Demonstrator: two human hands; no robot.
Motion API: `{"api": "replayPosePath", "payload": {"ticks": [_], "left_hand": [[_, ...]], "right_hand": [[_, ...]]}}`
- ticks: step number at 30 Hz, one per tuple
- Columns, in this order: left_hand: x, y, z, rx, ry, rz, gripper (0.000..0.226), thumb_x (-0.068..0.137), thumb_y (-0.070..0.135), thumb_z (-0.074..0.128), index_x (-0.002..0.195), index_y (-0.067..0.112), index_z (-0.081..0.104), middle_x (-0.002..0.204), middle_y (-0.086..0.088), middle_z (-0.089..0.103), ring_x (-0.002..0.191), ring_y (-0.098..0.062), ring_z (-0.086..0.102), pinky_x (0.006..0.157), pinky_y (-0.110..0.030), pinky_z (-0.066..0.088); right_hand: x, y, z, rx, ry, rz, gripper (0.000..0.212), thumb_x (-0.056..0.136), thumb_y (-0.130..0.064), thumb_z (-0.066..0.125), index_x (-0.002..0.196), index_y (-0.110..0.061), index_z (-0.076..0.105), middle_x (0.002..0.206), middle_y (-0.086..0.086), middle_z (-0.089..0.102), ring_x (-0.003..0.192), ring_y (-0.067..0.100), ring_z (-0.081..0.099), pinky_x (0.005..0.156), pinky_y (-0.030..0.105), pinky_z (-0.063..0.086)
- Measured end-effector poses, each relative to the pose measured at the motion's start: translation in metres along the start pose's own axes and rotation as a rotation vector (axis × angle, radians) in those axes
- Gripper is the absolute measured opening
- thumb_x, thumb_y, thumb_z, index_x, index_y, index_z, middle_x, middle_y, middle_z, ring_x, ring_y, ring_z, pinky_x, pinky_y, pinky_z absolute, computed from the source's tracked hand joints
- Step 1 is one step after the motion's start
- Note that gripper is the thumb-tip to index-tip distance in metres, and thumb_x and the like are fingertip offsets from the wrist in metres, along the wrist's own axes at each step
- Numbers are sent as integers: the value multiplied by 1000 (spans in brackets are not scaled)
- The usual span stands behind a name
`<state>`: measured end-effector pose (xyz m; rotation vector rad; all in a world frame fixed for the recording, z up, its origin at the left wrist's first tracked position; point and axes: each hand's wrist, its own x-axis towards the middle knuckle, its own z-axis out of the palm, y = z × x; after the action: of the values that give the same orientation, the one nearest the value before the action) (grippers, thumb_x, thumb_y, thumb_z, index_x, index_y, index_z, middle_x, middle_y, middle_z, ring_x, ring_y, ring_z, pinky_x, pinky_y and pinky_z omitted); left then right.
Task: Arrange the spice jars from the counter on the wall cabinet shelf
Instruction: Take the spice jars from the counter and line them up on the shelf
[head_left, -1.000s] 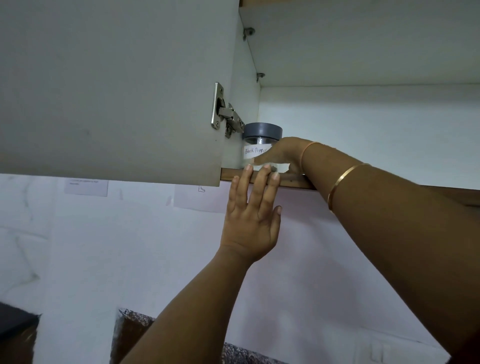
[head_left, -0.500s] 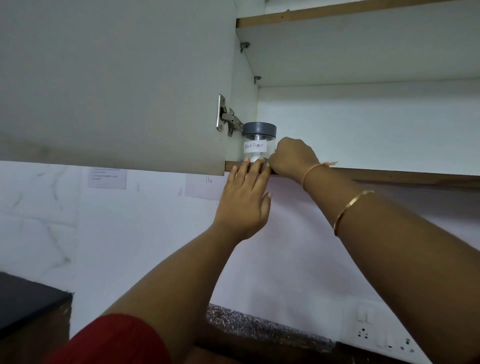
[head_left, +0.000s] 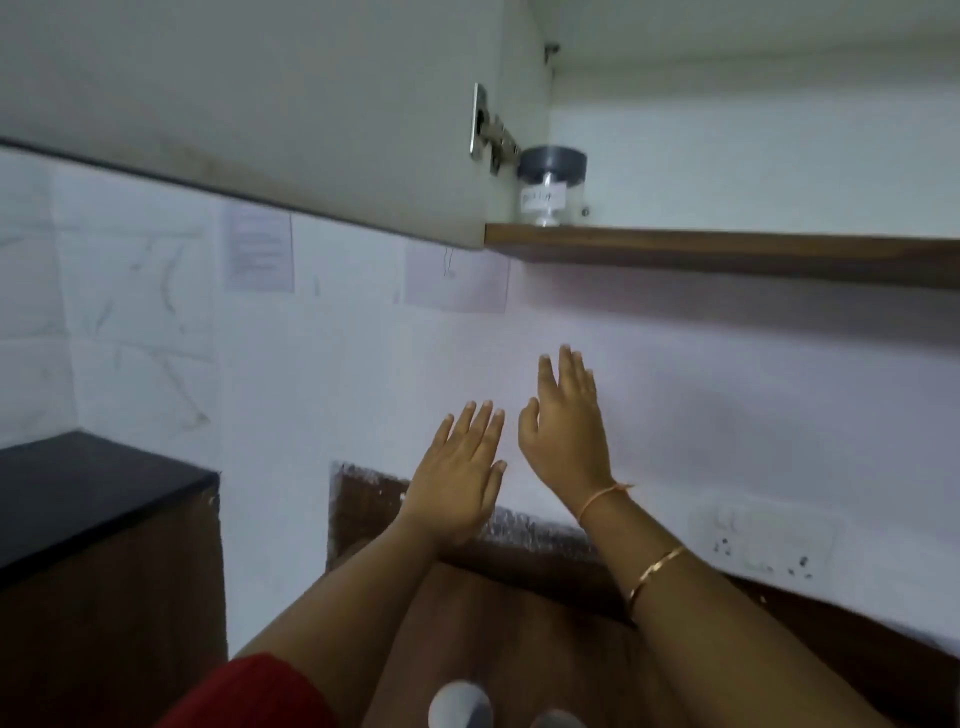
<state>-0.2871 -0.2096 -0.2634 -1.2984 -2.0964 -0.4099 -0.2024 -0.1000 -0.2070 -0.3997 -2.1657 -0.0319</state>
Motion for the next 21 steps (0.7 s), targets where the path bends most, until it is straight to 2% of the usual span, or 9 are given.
{"api": "replayPosePath", "payload": {"ticks": [1, 3, 4, 9, 11, 13, 14, 17, 21], "left_hand": [[-17, 0, 8, -2, -39, -34, 64, 94, 40, 11, 149, 9, 21, 155, -6, 13, 145, -22, 10, 117, -38, 3], [-49, 2, 27, -13, -107, -89, 58, 94, 33, 26, 140, 3, 41, 146, -14, 40, 137, -29, 37, 111, -45, 19], [-67, 3, 38, -19, -132, -110, 55, 93, 32, 30, 136, 2, 47, 141, -15, 48, 132, -30, 43, 109, -46, 23], [-150, 13, 78, -129, -286, -268, 53, 93, 33, 29, 132, 6, 53, 135, -11, 55, 132, -26, 44, 108, -41, 26], [-178, 20, 84, -144, -400, -323, 56, 95, 34, 21, 140, 8, 43, 145, -9, 45, 140, -20, 29, 113, -36, 20], [-200, 24, 88, -176, -508, -355, 56, 100, 37, 15, 150, 12, 19, 158, -6, 18, 147, -19, 7, 118, -34, 4], [-208, 26, 89, -201, -571, -377, 58, 100, 40, 16, 152, 14, 12, 159, -4, 10, 147, -19, 2, 118, -34, 0], [-223, 29, 88, -201, -694, -410, 62, 99, 45, 19, 152, 14, 9, 159, -5, 10, 147, -20, 3, 119, -35, 2], [-235, 26, 90, -247, -715, -494, 54, 102, 38, 23, 151, 16, 16, 158, -3, 19, 147, -20, 10, 118, -35, 6]], "right_hand": [[-19, 2, 13, 27, -77, 41, 54, 96, -18, 39, 147, -1, 30, 156, 21, 19, 147, 34, 13, 119, 40, 8], [-58, 3, 38, 54, -222, 99, 56, 97, -20, 38, 149, -4, 24, 158, 19, 13, 148, 31, 8, 120, 37, 6], [-78, 2, 49, 67, -282, 115, 57, 97, -21, 38, 150, -5, 23, 159, 18, 13, 149, 30, 7, 121, 36, 7], [-165, -8, 84, 103, -520, 150, 57, 98, -23, 35, 151, -9, 21, 160, 13, 12, 149, 25, 8, 119, 32, 13], [-188, -11, 93, 93, -654, 156, 58, 99, -26, 35, 152, -12, 17, 160, 11, 10, 149, 23, 8, 117, 30, 18], [-206, -14, 100, 108, -777, 176, 60, 99, -29, 37, 153, -13, 16, 160, 11, 10, 148, 24, 11, 116, 31, 20], [-213, -15, 104, 126, -840, 194, 61, 99, -31, 39, 153, -14, 15, 160, 11, 10, 148, 25, 12, 116, 32, 21], [-231, -20, 114, 160, -997, 237, 69, 97, -39, 44, 153, -19, 11, 161, 13, 4, 148, 31, 11, 116, 37, 22], [-244, -23, 126, 166, -1114, 224, 74, 94, -45, 46, 153, -22, 8, 160, 16, -2, 147, 36, 5, 117, 42, 19]]}}
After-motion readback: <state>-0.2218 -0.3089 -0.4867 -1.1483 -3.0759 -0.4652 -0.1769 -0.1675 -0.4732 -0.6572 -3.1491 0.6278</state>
